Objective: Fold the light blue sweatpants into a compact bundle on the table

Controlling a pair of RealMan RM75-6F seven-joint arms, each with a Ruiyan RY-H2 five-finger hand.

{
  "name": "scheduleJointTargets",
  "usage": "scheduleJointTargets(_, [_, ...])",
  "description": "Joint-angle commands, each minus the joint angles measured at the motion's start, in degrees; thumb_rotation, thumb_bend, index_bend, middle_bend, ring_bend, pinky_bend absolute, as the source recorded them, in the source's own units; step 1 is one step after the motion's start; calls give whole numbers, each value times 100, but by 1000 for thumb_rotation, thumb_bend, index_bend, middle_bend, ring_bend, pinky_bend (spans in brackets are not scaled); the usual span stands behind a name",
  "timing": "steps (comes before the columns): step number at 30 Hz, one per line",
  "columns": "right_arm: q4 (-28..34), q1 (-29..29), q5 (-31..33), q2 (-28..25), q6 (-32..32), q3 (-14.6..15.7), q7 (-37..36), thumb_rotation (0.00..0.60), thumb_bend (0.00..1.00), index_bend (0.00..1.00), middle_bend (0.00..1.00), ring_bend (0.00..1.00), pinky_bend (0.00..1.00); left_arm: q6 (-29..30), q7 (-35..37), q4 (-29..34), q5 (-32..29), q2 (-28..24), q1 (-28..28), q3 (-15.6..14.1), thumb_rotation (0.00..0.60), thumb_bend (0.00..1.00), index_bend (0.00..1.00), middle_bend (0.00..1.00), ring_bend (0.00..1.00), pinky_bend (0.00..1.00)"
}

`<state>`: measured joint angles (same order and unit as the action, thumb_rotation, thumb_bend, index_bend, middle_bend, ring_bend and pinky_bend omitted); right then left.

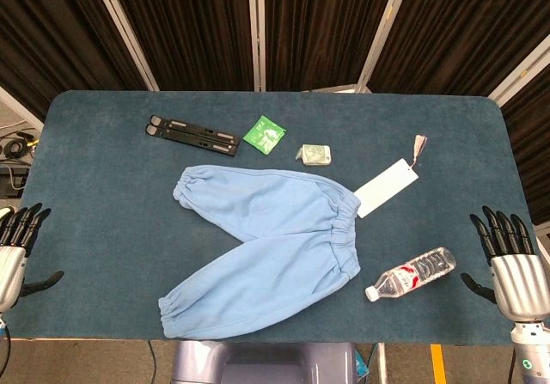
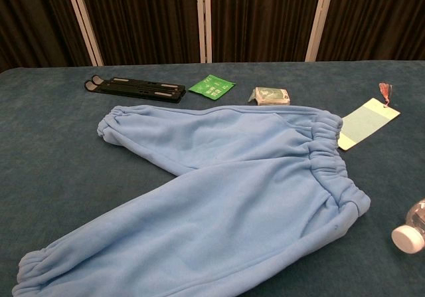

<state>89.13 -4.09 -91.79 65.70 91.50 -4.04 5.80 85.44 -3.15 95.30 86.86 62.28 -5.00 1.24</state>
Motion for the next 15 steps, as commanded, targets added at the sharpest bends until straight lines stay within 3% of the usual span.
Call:
scheduleJointTargets(1, [39, 7, 0, -16, -9, 10, 25, 600, 0, 0, 0, 0, 0, -50, -114, 45, -90, 35, -11, 7, 600, 0, 0, 0, 0, 0])
scheduleJointTargets(8, [248, -198, -342, -179, -534, 320, -270, 600, 0, 0, 0, 0, 0, -3, -217, 83, -96, 60, -1, 37, 600, 0, 0, 0, 0, 0])
scheduleJointTargets(12, [477, -737, -922, -447, -1467, 721, -947, 600, 0, 0, 0, 0, 0, -30, -302, 104, -150, 88, -17, 67, 600, 0, 0, 0, 0, 0])
scheduleJointTargets(15, [497, -1214, -1529, -403, -1864, 793, -978, 600, 0, 30, 21, 0, 6, -73, -406, 125, -241, 119, -33, 98, 600, 0, 0, 0, 0, 0])
